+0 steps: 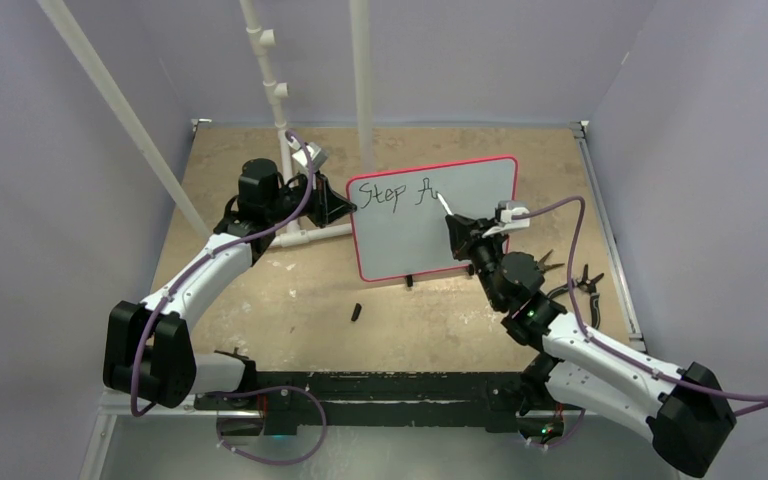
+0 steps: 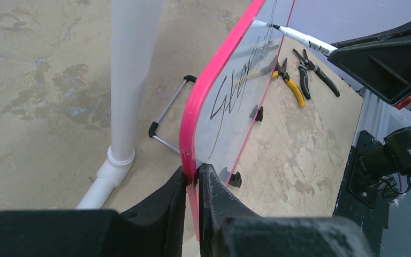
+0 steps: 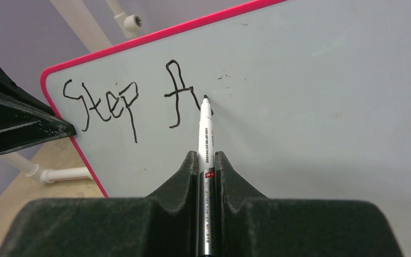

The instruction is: Write a sentence on the whiteboard

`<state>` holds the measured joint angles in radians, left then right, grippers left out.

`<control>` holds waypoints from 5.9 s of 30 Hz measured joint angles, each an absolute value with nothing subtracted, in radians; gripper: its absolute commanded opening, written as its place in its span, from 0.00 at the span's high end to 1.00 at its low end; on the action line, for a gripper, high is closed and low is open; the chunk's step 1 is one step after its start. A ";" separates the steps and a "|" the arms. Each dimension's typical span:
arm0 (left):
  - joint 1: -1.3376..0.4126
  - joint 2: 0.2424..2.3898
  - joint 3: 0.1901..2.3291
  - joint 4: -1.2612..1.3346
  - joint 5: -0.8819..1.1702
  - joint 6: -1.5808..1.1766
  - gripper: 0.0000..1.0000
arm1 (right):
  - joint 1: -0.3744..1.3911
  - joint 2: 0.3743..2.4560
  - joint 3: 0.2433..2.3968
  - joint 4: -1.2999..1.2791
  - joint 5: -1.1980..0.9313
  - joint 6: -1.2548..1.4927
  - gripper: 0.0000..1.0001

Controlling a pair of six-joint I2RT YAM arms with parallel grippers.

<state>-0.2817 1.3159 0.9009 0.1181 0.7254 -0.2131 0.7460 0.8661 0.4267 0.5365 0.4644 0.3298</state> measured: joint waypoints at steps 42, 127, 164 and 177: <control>-0.282 1.311 0.894 0.119 0.720 -0.213 1.00 | 0.745 0.745 0.415 0.569 0.376 0.258 1.00; -0.290 1.306 0.884 0.134 0.702 -0.214 1.00 | 0.720 0.815 0.336 0.546 0.427 0.340 1.00; -0.302 1.306 0.884 0.141 0.699 -0.213 1.00 | 0.720 0.780 0.331 0.623 0.488 0.327 1.00; -0.302 1.306 0.884 0.141 0.699 -0.213 1.00 | 0.720 0.826 0.332 0.652 0.491 0.288 1.00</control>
<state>-0.3016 1.3060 0.8837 0.1406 0.6991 -0.2134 0.7197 0.8257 0.3325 0.6521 0.4911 0.2878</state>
